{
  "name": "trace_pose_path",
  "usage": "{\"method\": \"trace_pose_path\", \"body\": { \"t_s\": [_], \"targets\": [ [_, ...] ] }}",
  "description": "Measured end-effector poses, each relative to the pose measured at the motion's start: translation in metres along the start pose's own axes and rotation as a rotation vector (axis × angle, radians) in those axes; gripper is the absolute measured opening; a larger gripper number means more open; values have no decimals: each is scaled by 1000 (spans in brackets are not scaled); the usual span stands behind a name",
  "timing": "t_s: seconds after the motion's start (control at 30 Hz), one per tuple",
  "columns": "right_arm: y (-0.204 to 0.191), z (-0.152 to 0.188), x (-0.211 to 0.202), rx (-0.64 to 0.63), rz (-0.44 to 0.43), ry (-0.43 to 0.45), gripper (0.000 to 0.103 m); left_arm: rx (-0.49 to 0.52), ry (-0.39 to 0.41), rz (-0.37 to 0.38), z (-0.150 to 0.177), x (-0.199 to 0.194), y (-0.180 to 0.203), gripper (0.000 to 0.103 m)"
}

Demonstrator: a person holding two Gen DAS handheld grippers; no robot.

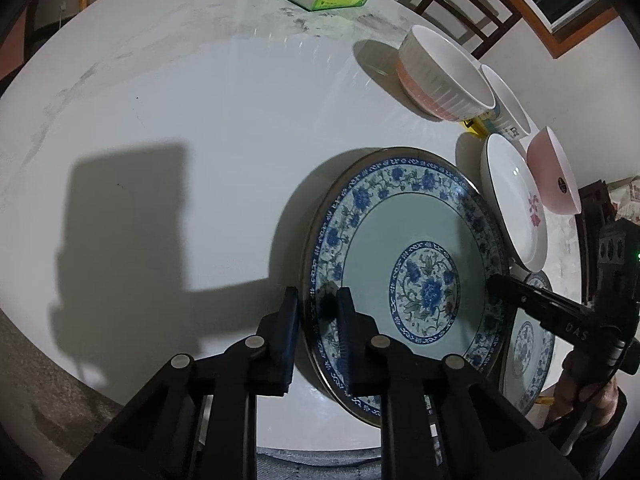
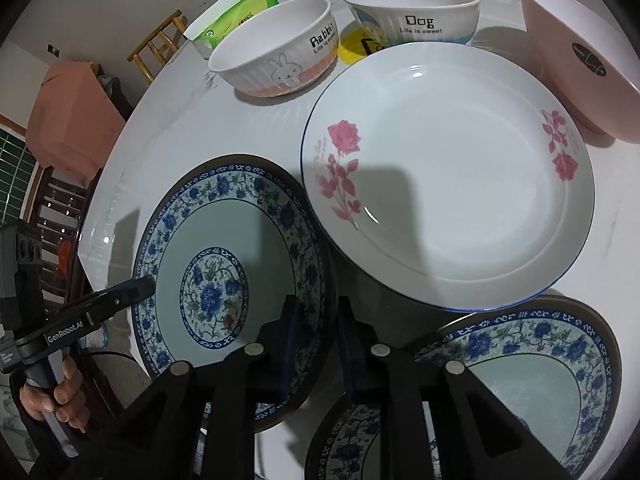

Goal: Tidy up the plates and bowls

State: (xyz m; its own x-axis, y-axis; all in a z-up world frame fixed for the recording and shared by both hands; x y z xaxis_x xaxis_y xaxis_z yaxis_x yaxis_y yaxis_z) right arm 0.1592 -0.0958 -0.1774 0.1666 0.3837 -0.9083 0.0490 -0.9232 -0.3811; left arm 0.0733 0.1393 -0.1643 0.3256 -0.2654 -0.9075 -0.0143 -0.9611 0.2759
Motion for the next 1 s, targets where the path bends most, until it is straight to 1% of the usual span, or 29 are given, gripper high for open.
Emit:
{"method": "trace_pose_path", "body": {
  "t_s": [0.2, 0.37, 0.57, 0.87, 1.0],
  "targets": [
    [-3, 12, -4, 3, 6, 19, 18, 6, 1, -20, 0, -3, -1, 15],
    [-12, 20, -15, 12, -1, 47, 18, 15, 24, -28, 1, -16, -7, 15],
    [-27, 32, -21, 3, -4, 69, 18, 42, 44, -58, 2, -31, -13, 16],
    [-45, 44, -13, 14, -6, 74, 18, 46, 58, -74, 8, -39, -25, 16],
    [-38, 44, -9, 42, -7, 90, 18, 57, 58, -78, 7, -35, -28, 16]
  ]
}}
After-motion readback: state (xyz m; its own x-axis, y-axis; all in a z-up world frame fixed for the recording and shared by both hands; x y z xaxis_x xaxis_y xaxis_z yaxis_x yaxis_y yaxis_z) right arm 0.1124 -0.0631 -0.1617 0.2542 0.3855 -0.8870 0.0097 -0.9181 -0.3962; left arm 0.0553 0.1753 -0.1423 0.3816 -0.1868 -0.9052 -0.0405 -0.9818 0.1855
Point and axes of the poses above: each gripper's, at about its wrist camera, not at the fingertips, and x roughly the way its jaws point, y to its right, z to its underside, the point moved 3 cm from there along x, roughly the way its jaws point, and after that the axes turned 14 degrees about x, right-handed, at the moved point
